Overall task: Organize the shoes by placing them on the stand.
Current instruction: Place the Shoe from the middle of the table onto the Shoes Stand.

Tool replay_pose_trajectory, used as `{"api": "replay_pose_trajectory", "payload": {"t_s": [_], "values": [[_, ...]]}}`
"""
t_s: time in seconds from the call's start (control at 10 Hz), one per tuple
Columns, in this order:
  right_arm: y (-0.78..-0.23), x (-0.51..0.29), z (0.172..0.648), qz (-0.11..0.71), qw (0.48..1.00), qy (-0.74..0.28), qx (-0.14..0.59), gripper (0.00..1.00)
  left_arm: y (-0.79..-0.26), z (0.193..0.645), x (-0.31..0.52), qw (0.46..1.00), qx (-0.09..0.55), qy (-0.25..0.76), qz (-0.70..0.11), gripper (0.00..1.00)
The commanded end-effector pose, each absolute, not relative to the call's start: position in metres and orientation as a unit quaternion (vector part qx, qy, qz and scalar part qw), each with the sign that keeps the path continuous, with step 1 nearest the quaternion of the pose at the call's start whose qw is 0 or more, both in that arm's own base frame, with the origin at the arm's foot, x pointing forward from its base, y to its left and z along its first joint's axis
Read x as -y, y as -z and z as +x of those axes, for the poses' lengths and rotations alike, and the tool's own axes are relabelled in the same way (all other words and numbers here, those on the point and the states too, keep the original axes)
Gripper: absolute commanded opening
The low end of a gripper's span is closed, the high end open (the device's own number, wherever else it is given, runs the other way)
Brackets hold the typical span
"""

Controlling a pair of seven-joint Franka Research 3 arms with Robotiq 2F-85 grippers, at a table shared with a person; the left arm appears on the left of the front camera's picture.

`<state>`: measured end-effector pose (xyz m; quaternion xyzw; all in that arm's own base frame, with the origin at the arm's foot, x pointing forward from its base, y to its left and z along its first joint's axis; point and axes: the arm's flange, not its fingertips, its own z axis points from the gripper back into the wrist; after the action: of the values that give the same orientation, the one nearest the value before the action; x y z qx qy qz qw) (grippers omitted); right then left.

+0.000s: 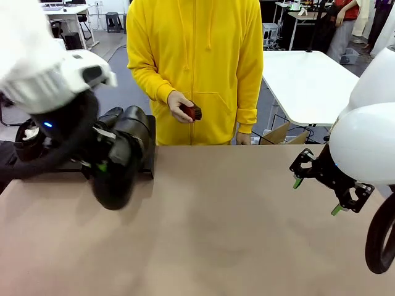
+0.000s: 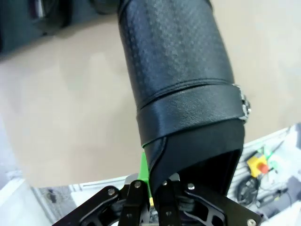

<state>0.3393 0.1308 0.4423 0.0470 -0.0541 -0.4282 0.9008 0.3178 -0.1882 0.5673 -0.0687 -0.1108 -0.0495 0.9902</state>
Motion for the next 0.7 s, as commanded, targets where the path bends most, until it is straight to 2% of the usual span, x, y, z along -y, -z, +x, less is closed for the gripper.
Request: {"api": "replay_pose_trajectory", "payload": {"t_s": [0.0,0.1,0.6], "values": [[-0.444,-0.13,0.341,0.049,0.905,0.419,0.06,1.0,-0.585,0.318,0.16,0.986,0.112,0.025,-0.122,0.0],[-0.444,-0.13,0.341,0.049,0.905,0.419,0.06,1.0,-0.567,0.318,0.188,0.99,0.111,0.05,-0.069,0.0],[-0.444,-0.13,0.341,0.049,0.905,0.419,0.06,1.0,-0.567,0.318,0.188,0.99,0.111,0.05,-0.069,0.0]]}}
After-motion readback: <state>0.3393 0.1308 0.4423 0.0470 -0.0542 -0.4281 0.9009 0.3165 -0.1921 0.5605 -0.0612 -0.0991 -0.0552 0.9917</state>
